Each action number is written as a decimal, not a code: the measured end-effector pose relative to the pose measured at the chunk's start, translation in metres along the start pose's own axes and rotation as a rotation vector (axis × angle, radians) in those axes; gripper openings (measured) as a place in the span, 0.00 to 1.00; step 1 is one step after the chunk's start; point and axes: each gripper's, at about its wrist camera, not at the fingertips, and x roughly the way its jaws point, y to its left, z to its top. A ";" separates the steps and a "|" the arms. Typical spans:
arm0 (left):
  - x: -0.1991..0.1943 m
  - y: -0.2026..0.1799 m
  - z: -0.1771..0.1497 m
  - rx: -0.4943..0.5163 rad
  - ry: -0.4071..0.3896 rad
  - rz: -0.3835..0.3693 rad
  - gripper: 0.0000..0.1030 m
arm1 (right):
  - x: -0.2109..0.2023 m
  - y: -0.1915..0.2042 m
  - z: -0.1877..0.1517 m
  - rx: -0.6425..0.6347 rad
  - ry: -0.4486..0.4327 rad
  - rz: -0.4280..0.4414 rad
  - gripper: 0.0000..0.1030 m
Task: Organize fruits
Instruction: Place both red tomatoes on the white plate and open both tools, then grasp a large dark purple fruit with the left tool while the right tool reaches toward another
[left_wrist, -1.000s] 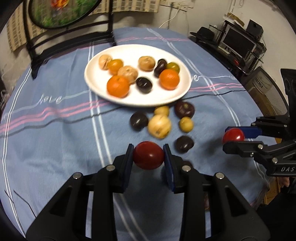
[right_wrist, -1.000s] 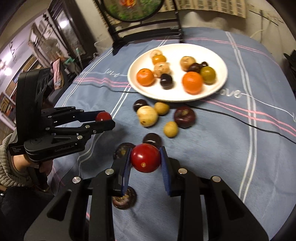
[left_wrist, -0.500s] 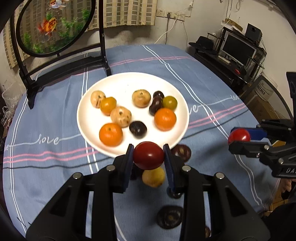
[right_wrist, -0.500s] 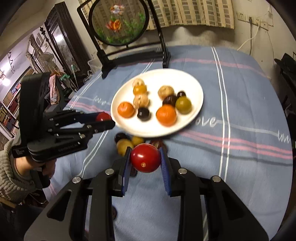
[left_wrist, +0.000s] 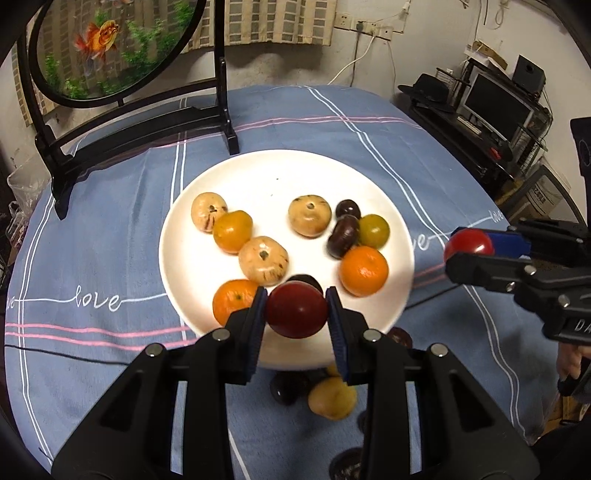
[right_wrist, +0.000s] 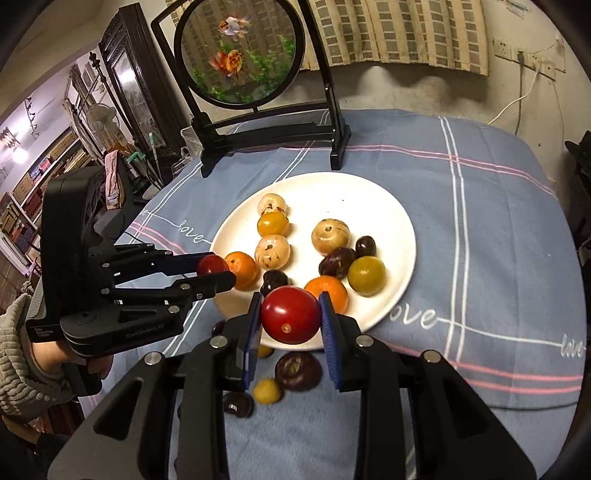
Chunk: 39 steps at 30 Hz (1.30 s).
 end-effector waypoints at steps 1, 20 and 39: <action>0.003 0.000 0.002 -0.001 0.002 0.001 0.32 | 0.007 -0.002 0.003 -0.001 0.008 0.005 0.30; 0.036 0.031 0.027 -0.098 0.002 0.019 0.51 | 0.051 -0.015 0.035 0.014 -0.001 0.036 0.59; -0.030 0.028 -0.136 -0.176 0.145 -0.042 0.71 | -0.026 0.015 -0.116 0.129 0.154 -0.026 0.59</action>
